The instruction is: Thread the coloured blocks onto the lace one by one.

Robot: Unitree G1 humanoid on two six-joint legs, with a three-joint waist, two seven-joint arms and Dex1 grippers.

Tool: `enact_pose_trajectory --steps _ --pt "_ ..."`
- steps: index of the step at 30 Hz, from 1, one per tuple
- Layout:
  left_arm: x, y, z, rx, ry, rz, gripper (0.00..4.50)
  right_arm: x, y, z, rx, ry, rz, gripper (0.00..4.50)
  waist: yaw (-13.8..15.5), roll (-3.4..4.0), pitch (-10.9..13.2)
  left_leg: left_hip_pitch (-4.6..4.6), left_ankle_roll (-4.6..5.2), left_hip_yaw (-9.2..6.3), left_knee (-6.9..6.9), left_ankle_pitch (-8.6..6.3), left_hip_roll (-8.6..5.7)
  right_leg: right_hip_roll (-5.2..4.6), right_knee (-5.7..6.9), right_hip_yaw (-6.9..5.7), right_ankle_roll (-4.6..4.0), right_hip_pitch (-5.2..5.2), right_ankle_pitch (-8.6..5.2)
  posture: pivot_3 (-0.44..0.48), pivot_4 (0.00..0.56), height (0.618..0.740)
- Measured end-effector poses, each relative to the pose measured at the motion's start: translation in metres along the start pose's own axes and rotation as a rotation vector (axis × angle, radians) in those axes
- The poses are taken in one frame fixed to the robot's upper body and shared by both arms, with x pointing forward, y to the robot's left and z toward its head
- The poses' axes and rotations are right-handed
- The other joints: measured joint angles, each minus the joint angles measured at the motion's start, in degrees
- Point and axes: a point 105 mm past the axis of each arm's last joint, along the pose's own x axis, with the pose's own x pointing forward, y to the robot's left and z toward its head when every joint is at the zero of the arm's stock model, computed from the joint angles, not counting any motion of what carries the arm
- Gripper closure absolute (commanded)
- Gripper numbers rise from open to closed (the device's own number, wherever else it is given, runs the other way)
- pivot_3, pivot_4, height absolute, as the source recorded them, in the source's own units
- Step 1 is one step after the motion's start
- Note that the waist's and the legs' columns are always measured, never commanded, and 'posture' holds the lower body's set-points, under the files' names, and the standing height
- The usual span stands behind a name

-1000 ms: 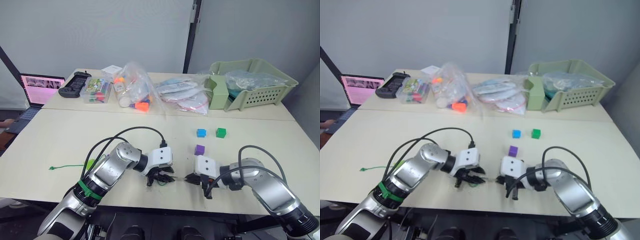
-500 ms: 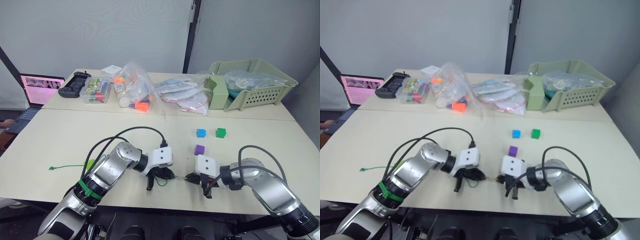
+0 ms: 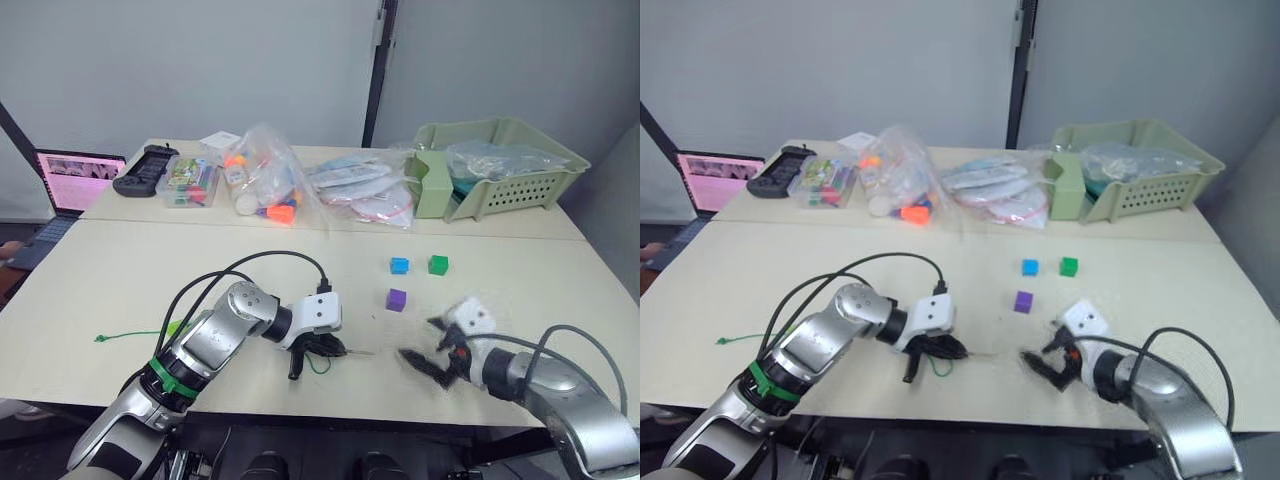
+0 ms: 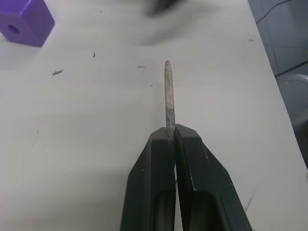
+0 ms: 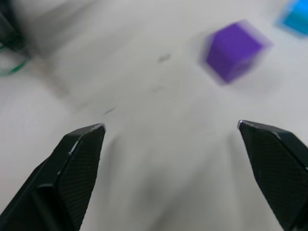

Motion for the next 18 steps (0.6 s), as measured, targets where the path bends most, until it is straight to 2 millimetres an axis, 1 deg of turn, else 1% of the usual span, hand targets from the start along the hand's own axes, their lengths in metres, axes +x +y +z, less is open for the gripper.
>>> enact_pose_trajectory --steps 1,3,8,10,13,15,18 --pt "0.0 0.0 0.0 0.001 -0.001 -0.001 4.5 0.006 -0.011 -0.003 0.044 -0.009 -0.111 0.03 0.0 0.05 0.0 0.0 -0.01 0.03 -0.02 0.01 -0.03 -0.01 0.05 0.03 -0.01 -0.03 0.0 0.0 0.15 0.74" --pt "-0.001 0.0 -0.001 -0.001 0.004 0.004 4.5 0.015 -0.021 -0.004 0.091 -0.022 -0.231 0.03 0.0 0.06 0.0 -0.02 -0.01 0.08 -0.03 0.01 -0.03 -0.01 0.04 0.04 -0.02 -0.06 0.0 0.0 0.15 0.74" --pt "-0.002 0.0 -0.002 -0.004 0.006 0.009 4.5 0.04 -0.044 0.006 0.148 -0.076 -0.443 0.03 0.1 0.07 0.0 -0.04 -0.01 0.11 -0.04 0.01 -0.08 -0.06 0.0 0.04 -0.03 -0.05 0.01 0.0 0.15 0.74" --pt "-0.002 0.0 -0.002 -0.005 0.007 0.01 4.5 0.052 -0.054 0.012 0.165 -0.102 -0.493 0.03 0.1 0.07 0.0 -0.03 -0.01 0.11 -0.04 0.01 -0.1 -0.08 0.01 0.04 -0.03 -0.05 0.01 0.0 0.15 0.74" --pt "-0.002 0.0 -0.003 -0.006 0.009 0.014 4.5 0.065 -0.069 0.02 0.16 -0.134 -0.544 0.03 0.1 0.08 0.0 -0.03 -0.01 0.09 -0.07 0.01 -0.12 -0.09 0.01 0.02 -0.03 -0.05 0.01 0.0 0.15 0.74" --pt "-0.002 0.0 -0.003 -0.009 0.011 0.017 4.5 0.073 -0.078 0.02 0.164 -0.131 -0.561 0.03 0.0 0.08 0.0 -0.03 -0.01 0.09 -0.1 0.01 -0.12 -0.1 0.0 0.02 -0.04 -0.05 0.02 0.0 0.15 0.74" --pt "-0.003 0.0 -0.004 -0.013 0.015 0.022 4.5 0.086 -0.084 0.018 0.173 -0.128 -0.559 0.03 -0.3 0.09 0.0 -0.02 -0.01 0.08 -0.12 0.01 -0.11 -0.09 0.04 0.02 -0.05 -0.06 0.02 0.0 0.15 0.74"
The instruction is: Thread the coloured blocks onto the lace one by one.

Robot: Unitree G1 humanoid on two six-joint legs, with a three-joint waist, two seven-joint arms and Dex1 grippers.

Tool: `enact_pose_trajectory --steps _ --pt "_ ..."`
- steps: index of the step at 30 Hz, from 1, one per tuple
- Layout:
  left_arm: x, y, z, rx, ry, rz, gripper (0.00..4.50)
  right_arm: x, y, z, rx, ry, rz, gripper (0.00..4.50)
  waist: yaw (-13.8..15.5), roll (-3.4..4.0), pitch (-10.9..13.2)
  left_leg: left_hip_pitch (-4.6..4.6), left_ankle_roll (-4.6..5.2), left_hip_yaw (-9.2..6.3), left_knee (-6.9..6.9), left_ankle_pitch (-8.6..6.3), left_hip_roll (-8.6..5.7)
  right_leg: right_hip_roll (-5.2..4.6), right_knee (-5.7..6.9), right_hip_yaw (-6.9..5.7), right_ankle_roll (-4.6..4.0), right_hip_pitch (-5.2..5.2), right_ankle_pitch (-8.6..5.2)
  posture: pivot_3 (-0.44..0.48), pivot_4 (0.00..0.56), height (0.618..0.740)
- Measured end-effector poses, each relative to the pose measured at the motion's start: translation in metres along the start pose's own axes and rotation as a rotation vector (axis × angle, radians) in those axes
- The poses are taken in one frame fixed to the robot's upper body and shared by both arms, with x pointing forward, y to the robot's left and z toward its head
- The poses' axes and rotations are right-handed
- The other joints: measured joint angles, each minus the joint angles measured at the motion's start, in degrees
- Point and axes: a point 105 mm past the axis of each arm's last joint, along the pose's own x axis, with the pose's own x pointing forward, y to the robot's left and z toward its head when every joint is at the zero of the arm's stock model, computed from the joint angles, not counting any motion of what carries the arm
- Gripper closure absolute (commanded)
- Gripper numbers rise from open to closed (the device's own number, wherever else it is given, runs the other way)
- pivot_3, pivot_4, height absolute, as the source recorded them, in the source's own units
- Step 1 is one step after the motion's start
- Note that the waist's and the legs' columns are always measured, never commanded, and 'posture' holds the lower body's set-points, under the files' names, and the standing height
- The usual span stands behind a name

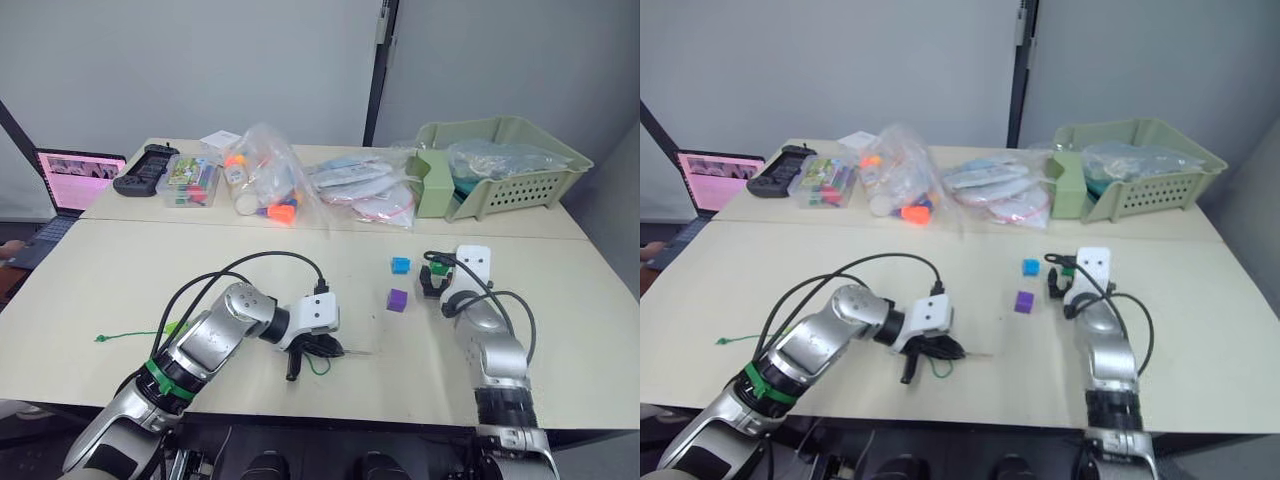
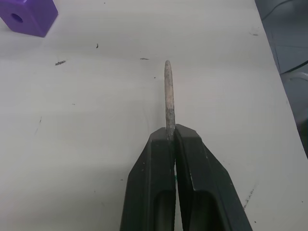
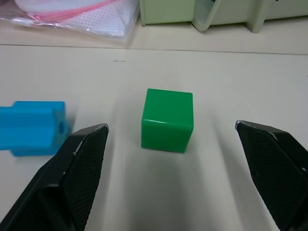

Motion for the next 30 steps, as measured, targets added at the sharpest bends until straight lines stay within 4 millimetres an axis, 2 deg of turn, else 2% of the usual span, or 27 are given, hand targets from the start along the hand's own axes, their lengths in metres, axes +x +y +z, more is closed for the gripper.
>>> enact_pose_trajectory --steps 5,9,15,19,21,26,28,30 --pt "-0.001 0.0 0.0 0.0 0.003 0.008 4.5 0.021 -0.005 -0.004 -0.006 0.015 -0.024 0.03 -0.6 0.01 0.0 0.0 0.0 -0.01 0.0 0.0 -0.04 -0.04 0.01 0.01 0.0 0.0 0.0 0.0 0.15 0.74" --pt "-0.001 0.0 0.001 0.002 0.003 0.009 4.5 0.029 -0.004 -0.004 0.001 -0.001 -0.021 1.15 -1.0 0.01 0.0 0.02 0.0 -0.06 -0.03 0.0 -0.04 -0.03 0.08 -0.01 -0.01 0.01 0.0 0.0 0.15 0.74" --pt "-0.002 0.0 0.0 -0.006 0.01 0.01 4.5 0.027 0.004 -0.006 0.035 -0.023 0.011 3.23 -1.0 0.01 0.0 0.02 0.0 -0.12 -0.03 0.0 -0.04 -0.07 0.21 0.0 0.0 0.0 0.01 0.0 0.15 0.74" --pt "-0.002 0.0 -0.001 -0.007 0.011 0.011 4.5 0.019 0.002 -0.007 0.081 -0.038 -0.004 3.3 -0.9 0.01 0.0 0.01 0.0 -0.17 -0.03 0.0 -0.04 -0.08 0.26 -0.01 0.0 -0.01 0.01 0.0 0.15 0.74" --pt "-0.001 0.0 0.0 -0.005 0.009 0.009 4.5 0.01 0.001 -0.004 0.118 -0.057 -0.012 3.3 -1.0 0.02 0.0 0.0 0.0 -0.2 -0.04 0.0 -0.04 -0.1 0.24 0.0 0.0 -0.04 0.0 0.0 0.15 0.74" --pt "-0.002 0.001 -0.003 -0.009 0.014 0.011 4.5 -0.035 0.003 0.015 0.114 -0.128 -0.022 3.3 -0.9 0.08 0.0 -0.02 0.0 -0.29 -0.06 0.0 -0.03 -0.11 0.28 0.01 0.01 -0.09 0.0 0.0 0.15 0.74" --pt "-0.002 0.002 -0.003 -0.004 0.012 0.012 4.5 -0.063 0.011 0.022 0.099 -0.145 -0.005 3.3 -0.8 0.1 0.0 -0.03 0.0 -0.29 -0.08 0.0 -0.02 -0.1 0.27 -0.01 0.02 -0.1 -0.01 0.0 0.15 0.74" --pt "-0.003 0.003 -0.004 -0.004 0.013 0.014 4.5 -0.093 0.029 0.02 0.084 -0.135 0.043 3.3 -0.9 0.11 0.0 -0.04 0.0 -0.29 -0.1 0.0 0.02 -0.05 0.22 -0.02 0.01 -0.11 -0.02 0.0 0.15 0.74"
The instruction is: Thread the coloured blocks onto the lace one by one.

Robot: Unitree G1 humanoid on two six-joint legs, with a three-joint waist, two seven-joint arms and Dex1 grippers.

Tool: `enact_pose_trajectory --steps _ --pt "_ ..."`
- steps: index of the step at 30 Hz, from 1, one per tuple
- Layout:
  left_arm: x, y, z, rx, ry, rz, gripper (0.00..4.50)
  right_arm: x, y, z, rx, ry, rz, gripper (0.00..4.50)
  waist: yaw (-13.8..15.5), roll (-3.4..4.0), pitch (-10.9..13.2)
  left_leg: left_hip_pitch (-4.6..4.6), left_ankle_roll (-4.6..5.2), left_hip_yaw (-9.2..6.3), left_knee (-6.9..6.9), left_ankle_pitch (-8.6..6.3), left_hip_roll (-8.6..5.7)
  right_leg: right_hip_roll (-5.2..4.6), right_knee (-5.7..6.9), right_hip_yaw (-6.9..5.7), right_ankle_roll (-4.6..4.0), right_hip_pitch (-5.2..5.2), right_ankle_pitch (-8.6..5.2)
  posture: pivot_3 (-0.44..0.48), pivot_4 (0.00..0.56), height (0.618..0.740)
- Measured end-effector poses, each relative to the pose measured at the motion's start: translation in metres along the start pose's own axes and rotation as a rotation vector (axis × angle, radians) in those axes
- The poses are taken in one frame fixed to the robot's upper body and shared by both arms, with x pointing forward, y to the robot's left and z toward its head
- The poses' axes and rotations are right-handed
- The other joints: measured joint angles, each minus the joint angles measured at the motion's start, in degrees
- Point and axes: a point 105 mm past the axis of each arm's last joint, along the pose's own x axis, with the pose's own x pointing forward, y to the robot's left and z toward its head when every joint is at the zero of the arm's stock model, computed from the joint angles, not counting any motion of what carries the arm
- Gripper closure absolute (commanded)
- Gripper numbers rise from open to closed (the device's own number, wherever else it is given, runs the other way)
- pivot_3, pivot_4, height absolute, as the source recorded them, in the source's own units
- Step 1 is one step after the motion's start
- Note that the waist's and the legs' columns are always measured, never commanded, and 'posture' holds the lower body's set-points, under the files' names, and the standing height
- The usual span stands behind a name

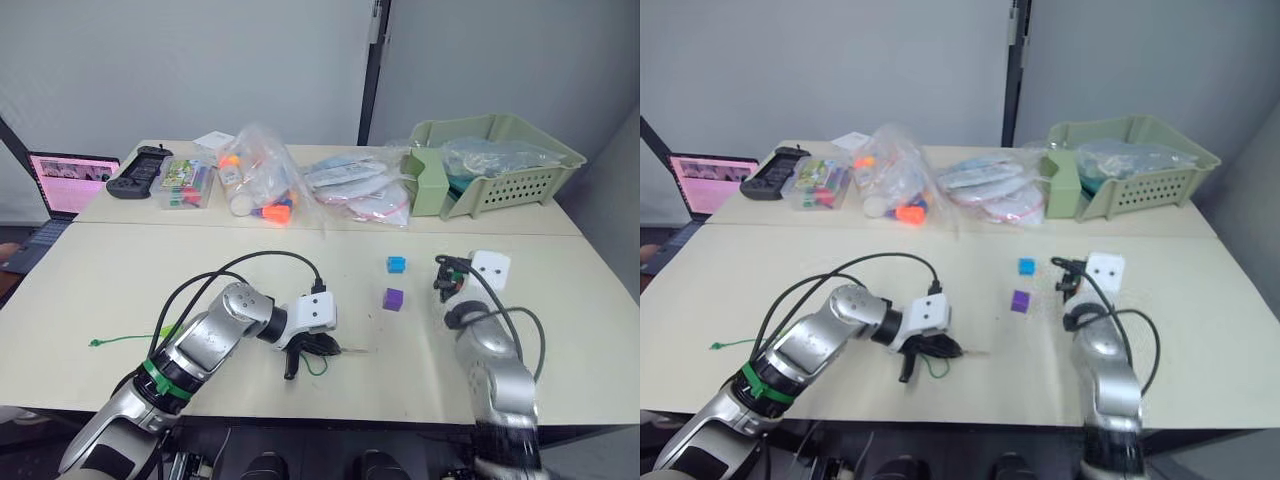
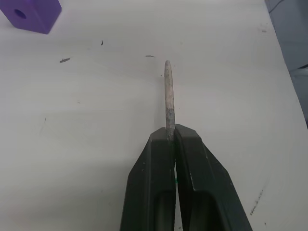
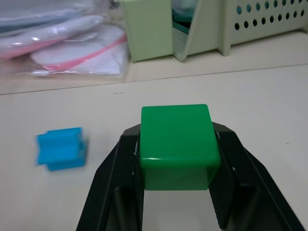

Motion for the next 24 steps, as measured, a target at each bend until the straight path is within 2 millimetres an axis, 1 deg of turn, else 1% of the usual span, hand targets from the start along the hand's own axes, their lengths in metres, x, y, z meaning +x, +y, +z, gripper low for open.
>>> enact_pose_trajectory --steps 1,2,5,7,8,10,12,14,18,19,20,24 --pt "0.0 0.001 -0.001 -0.002 0.001 0.0 4.5 -0.021 0.014 -0.005 -0.001 0.032 0.036 3.3 0.0 0.01 0.0 0.0 0.0 0.0 0.0 0.0 0.0 0.0 0.03 0.0 -0.01 -0.02 -0.01 0.0 0.15 0.74" --pt "0.0 0.002 -0.003 -0.008 0.003 0.003 4.5 -0.031 0.026 -0.009 0.008 0.06 0.073 3.3 -0.1 0.0 0.0 0.0 0.0 0.02 0.02 0.0 0.04 0.01 -0.05 0.01 -0.01 -0.02 -0.03 0.0 0.15 0.74" --pt "0.001 0.002 -0.003 -0.008 -0.003 -0.004 4.5 -0.054 0.041 -0.012 0.003 0.105 0.098 3.3 -0.1 0.0 0.0 0.06 -0.02 0.05 0.1 0.02 0.06 0.0 -0.15 0.04 0.01 0.06 -0.07 0.0 0.15 0.74" --pt "0.001 0.003 -0.004 -0.012 0.0 -0.007 4.5 -0.062 0.049 -0.018 -0.002 0.138 0.113 3.3 -0.1 0.0 0.0 0.06 -0.02 0.1 0.1 0.02 0.07 0.0 -0.18 0.03 0.09 0.07 -0.11 0.0 0.15 0.74" --pt "0.001 0.003 -0.004 -0.011 -0.001 -0.008 4.5 -0.066 0.053 -0.025 -0.007 0.167 0.122 3.3 0.0 0.0 0.0 0.05 -0.02 0.11 0.1 0.02 0.07 -0.01 -0.19 0.03 0.09 0.07 -0.11 0.0 0.15 0.74" --pt "0.001 0.003 -0.004 -0.007 -0.003 -0.009 4.5 -0.07 0.056 -0.033 -0.008 0.202 0.121 3.3 0.1 -0.01 0.0 0.02 -0.02 0.13 0.09 0.02 0.07 -0.01 -0.25 0.02 0.08 0.06 -0.11 0.0 0.15 0.74" --pt "0.0 0.004 -0.004 -0.002 -0.003 -0.012 4.5 -0.074 0.058 -0.049 0.001 0.27 0.117 3.3 0.1 -0.01 0.0 -0.01 -0.02 0.13 0.08 0.01 0.08 -0.01 -0.29 0.01 0.05 0.05 -0.09 0.0 0.15 0.74" --pt "0.0 0.004 -0.003 0.001 -0.003 -0.013 4.5 -0.075 0.061 -0.061 0.003 0.32 0.122 3.3 0.2 -0.01 0.0 -0.02 -0.02 0.12 0.07 0.01 0.09 -0.01 -0.29 -0.01 0.04 0.04 -0.09 0.0 0.15 0.74" --pt "-0.001 0.004 -0.005 -0.003 0.003 -0.011 4.5 -0.075 0.065 -0.067 0.03 0.337 0.12 3.3 0.4 -0.08 -0.1 0.01 -0.02 0.1 0.06 0.01 0.19 0.15 -0.26 -0.18 0.0 0.07 -0.15 0.0 0.15 0.74" --pt "-0.001 0.004 -0.005 -0.003 0.002 -0.011 4.5 -0.074 0.065 -0.067 0.035 0.338 0.122 2.5 0.3 -0.1 -0.1 0.03 -0.02 0.08 0.06 0.01 0.22 0.22 -0.24 -0.21 -0.03 0.08 -0.17 0.0 0.15 0.74" --pt "-0.001 0.004 -0.005 -0.003 0.002 -0.011 4.5 -0.074 0.066 -0.067 0.037 0.334 0.126 2.28 0.3 -0.1 -0.1 0.04 -0.02 0.07 0.05 0.01 0.25 0.24 -0.24 -0.23 -0.04 0.09 -0.18 0.0 0.15 0.74" --pt "-0.001 0.004 -0.005 0.004 0.0 -0.01 4.5 -0.073 0.066 -0.063 0.043 0.303 0.15 0.93 0.5 -0.09 -0.1 0.0 -0.02 0.06 0.02 0.01 0.22 0.22 -0.22 -0.24 -0.07 0.04 -0.21 0.0 0.15 0.74"
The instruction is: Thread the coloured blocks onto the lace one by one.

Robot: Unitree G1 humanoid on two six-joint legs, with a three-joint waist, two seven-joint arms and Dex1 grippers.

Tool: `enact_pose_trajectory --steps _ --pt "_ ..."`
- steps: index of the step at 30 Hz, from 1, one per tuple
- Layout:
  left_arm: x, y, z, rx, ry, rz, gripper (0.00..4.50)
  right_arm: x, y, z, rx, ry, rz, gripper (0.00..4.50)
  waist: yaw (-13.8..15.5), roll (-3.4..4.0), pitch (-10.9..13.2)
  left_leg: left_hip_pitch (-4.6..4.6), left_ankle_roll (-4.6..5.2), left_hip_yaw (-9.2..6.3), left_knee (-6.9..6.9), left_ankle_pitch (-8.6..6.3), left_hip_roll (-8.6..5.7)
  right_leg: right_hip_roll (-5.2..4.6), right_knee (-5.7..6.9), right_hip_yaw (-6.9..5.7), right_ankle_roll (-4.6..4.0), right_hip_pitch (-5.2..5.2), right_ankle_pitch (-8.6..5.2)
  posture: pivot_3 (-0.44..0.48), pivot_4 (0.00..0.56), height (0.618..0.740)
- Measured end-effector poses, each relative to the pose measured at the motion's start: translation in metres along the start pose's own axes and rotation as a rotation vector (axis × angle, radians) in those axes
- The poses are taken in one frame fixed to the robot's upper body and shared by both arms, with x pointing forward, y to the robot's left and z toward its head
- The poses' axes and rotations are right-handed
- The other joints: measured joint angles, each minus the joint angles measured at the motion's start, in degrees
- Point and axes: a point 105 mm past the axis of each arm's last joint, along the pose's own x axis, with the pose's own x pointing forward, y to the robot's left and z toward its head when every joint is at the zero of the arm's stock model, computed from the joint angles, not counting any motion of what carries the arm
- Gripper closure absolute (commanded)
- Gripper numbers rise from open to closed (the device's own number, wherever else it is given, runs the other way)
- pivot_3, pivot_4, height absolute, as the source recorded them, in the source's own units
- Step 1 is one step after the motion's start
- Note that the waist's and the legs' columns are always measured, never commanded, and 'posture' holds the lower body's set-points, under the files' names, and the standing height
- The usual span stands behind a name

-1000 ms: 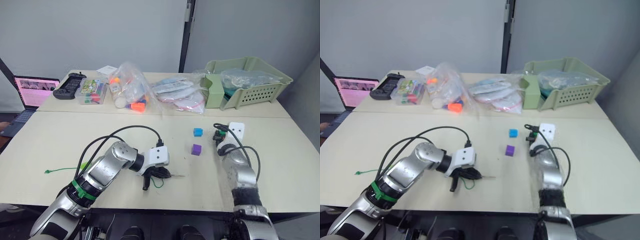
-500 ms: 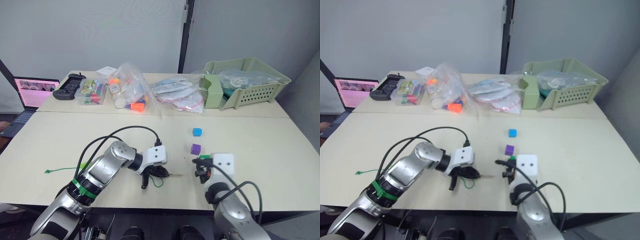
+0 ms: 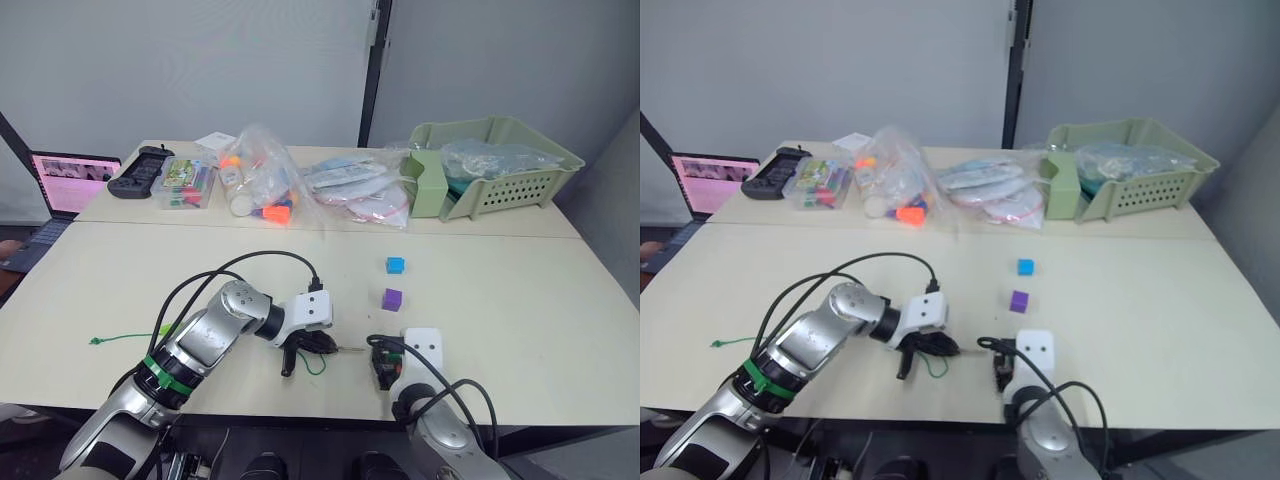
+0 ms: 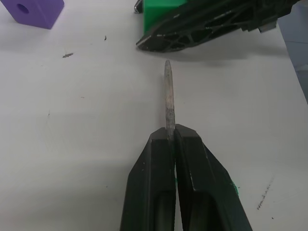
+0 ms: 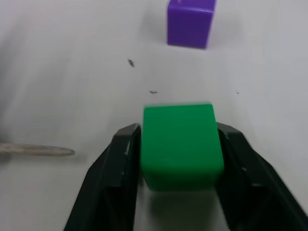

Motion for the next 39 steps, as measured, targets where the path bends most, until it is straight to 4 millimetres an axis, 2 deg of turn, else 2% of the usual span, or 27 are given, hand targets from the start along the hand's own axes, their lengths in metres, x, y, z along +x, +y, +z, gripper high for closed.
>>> enact_pose_trajectory --steps 2,3,7,9,11,13,16,19,24,28,32,33,39 --pt "0.0 0.0 0.0 0.002 0.0 0.0 4.5 -0.003 -0.003 0.013 -0.019 -0.054 0.011 0.2 0.0 0.0 0.0 -0.03 0.0 0.01 0.0 0.0 -0.04 -0.11 -0.03 0.01 0.0 0.0 0.0 0.0 0.15 0.74" --pt "-0.001 0.0 -0.001 0.001 0.002 0.002 4.5 -0.007 -0.005 0.021 -0.036 -0.086 0.024 0.01 0.0 0.0 0.0 -0.05 0.0 0.02 0.01 0.0 -0.07 -0.18 -0.05 0.04 0.02 0.0 0.01 0.0 0.15 0.74" --pt "-0.002 0.0 -0.002 0.0 0.009 0.005 4.5 -0.021 -0.009 0.065 -0.152 -0.223 0.173 0.01 0.1 -0.02 0.0 -0.05 0.0 0.03 0.06 0.0 -0.16 -0.26 -0.1 0.11 0.13 0.08 0.08 0.0 0.15 0.74" --pt "-0.003 -0.001 -0.001 0.001 0.011 0.004 4.5 -0.027 -0.009 0.073 -0.187 -0.235 0.248 0.01 0.3 -0.02 0.0 -0.03 0.0 0.04 0.06 0.0 -0.15 -0.23 -0.11 0.05 0.12 0.12 0.08 0.0 0.15 0.74" --pt "-0.003 -0.002 0.0 0.005 0.009 0.002 4.5 -0.031 -0.007 0.068 -0.244 -0.177 0.376 0.01 0.4 -0.02 0.0 -0.03 0.0 0.06 0.06 0.0 -0.16 -0.23 -0.12 0.05 0.12 0.12 0.08 0.0 0.15 0.74" --pt "-0.003 -0.004 0.002 0.003 0.009 0.001 4.5 -0.036 -0.008 0.065 -0.309 -0.097 0.582 0.01 0.4 -0.03 0.0 -0.02 0.0 0.11 0.09 0.0 -0.18 -0.26 -0.16 0.09 0.13 0.18 0.09 0.0 0.15 0.74" --pt "-0.004 -0.008 0.005 0.007 0.008 -0.002 4.5 -0.039 -0.022 0.067 -0.434 0.041 0.826 0.01 0.5 -0.08 0.1 0.08 0.01 0.18 0.11 0.0 -0.19 -0.2 -0.25 0.11 0.17 0.28 0.1 0.0 0.15 0.74" --pt "-0.004 -0.012 0.005 0.006 0.009 -0.006 4.5 -0.035 -0.034 0.055 -0.61 0.191 0.997 0.01 0.6 -0.07 0.1 0.07 0.02 0.18 0.08 -0.01 -0.13 -0.07 -0.31 0.09 0.44 0.24 -0.08 0.0 0.15 0.74" --pt "-0.004 -0.016 0.006 0.005 0.012 -0.012 4.5 -0.004 -0.05 0.037 -0.784 0.269 1.088 0.01 0.7 -0.08 0.1 0.01 0.02 0.22 0.1 -0.01 -0.16 -0.1 -0.24 0.15 0.33 0.15 0.0 0.0 0.15 0.74" --pt "-0.003 -0.016 0.006 -0.004 0.017 -0.003 4.5 0.019 -0.054 0.04 -0.863 0.259 1.096 0.01 0.9 -0.09 0.1 0.01 0.02 0.22 0.12 -0.01 -0.2 -0.13 -0.22 0.16 0.1 0.16 0.14 0.0 0.15 0.74" --pt "-0.003 -0.015 0.005 -0.015 0.022 0.004 4.5 0.024 -0.057 0.037 -0.884 0.273 1.121 0.01 1.3 -0.09 0.1 -0.01 0.02 0.19 0.12 -0.01 -0.25 -0.19 -0.21 0.14 0.1 0.16 0.14 0.0 0.15 0.74" --pt "-0.003 -0.015 0.005 -0.016 0.022 0.005 4.5 0.025 -0.058 0.035 -0.88 0.282 1.126 0.53 1.2 -0.09 0.1 -0.01 0.02 0.19 0.12 -0.01 -0.26 -0.22 -0.21 0.15 0.1 0.16 0.14 0.0 0.15 0.74" --pt "-0.003 -0.015 0.005 -0.016 0.022 0.006 4.5 0.025 -0.055 0.031 -0.861 0.273 1.148 2.54 1.1 -0.08 0.1 0.01 0.02 0.18 0.12 -0.01 -0.25 -0.2 -0.15 0.15 0.09 0.16 0.14 0.0 0.15 0.74"
